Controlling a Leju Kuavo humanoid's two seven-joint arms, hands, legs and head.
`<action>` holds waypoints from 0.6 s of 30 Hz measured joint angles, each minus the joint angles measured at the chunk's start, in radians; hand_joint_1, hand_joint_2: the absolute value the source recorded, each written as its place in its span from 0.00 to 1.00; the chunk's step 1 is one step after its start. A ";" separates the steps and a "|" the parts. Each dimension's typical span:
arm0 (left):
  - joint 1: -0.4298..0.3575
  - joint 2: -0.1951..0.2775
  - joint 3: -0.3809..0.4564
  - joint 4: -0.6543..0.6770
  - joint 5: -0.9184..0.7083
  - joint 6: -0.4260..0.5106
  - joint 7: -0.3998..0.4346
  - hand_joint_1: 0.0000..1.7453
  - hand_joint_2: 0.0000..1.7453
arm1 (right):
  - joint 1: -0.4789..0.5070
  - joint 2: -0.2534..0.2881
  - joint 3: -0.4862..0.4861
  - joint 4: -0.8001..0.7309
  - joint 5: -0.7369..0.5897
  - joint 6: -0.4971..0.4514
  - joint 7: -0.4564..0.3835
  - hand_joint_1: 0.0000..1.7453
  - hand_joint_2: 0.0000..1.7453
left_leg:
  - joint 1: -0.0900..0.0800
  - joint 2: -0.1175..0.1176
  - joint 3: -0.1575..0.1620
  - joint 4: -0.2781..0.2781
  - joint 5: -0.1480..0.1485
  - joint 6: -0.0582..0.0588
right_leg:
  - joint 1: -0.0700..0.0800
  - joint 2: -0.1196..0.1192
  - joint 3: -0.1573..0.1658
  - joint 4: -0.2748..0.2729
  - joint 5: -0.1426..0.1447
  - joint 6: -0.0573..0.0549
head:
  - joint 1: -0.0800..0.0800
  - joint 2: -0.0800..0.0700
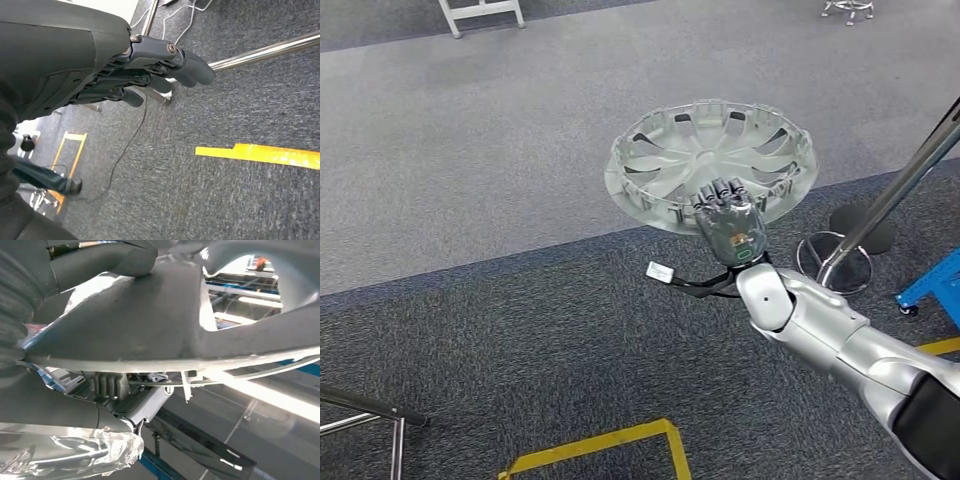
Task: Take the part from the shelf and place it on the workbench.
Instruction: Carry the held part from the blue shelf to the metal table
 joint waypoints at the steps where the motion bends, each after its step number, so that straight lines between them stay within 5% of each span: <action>1: 0.000 0.000 0.000 0.000 0.000 0.000 0.000 0.00 1.00 | -0.001 0.010 0.004 0.007 0.000 0.000 0.000 1.00 1.00 | 0.003 0.005 -0.031 0.061 -0.023 -0.004 | 0.000 -0.004 0.000 0.000 -0.001 -0.001 | 0.000 0.000; 3: 0.001 0.001 0.001 0.000 0.002 -0.001 -0.001 0.00 1.00 | -0.001 0.028 0.014 0.022 0.000 0.000 0.000 1.00 1.00 | 0.006 0.008 -0.055 0.104 -0.020 -0.008 | 0.001 -0.014 0.001 0.000 -0.002 -0.002 | 0.000 0.000; 7: 0.000 0.004 0.003 0.000 0.003 -0.005 -0.005 0.00 1.00 | -0.007 0.050 0.023 0.039 0.000 0.000 0.000 1.00 1.00 | 0.002 0.036 0.056 -0.122 0.093 0.003 | 0.004 -0.032 0.006 0.002 -0.007 0.007 | 0.000 0.000; 12: 0.002 0.005 0.005 0.000 0.007 -0.010 -0.007 0.00 1.00 | -0.021 0.060 0.029 0.050 0.000 0.000 0.000 1.00 1.00 | -0.003 0.031 0.078 -0.174 0.097 0.027 | 0.008 -0.052 0.008 0.002 -0.016 0.029 | 0.002 0.000; 14: 0.002 0.006 0.006 0.000 0.008 -0.015 -0.006 0.00 1.00 | -0.027 0.064 0.030 0.054 0.000 0.000 0.000 1.00 1.00 | 0.001 0.023 0.083 -0.181 0.101 0.037 | 0.007 -0.036 -0.027 0.071 -0.058 0.035 | 0.006 0.000; 16: 0.000 0.006 0.006 0.000 0.002 -0.020 -0.003 0.00 1.00 | -0.031 0.066 0.033 0.059 0.000 0.000 0.000 1.00 1.00 | 0.000 0.015 0.084 -0.182 0.100 0.043 | 0.007 -0.015 -0.100 0.214 -0.120 0.036 | 0.008 0.000; 18: 0.000 0.009 0.005 0.000 -0.008 -0.024 0.000 0.00 1.00 | -0.030 0.067 0.037 0.064 0.000 0.000 0.000 1.00 1.00 | -0.002 0.004 0.086 -0.181 0.098 0.046 | 0.007 -0.008 -0.145 0.292 -0.130 0.035 | 0.009 0.000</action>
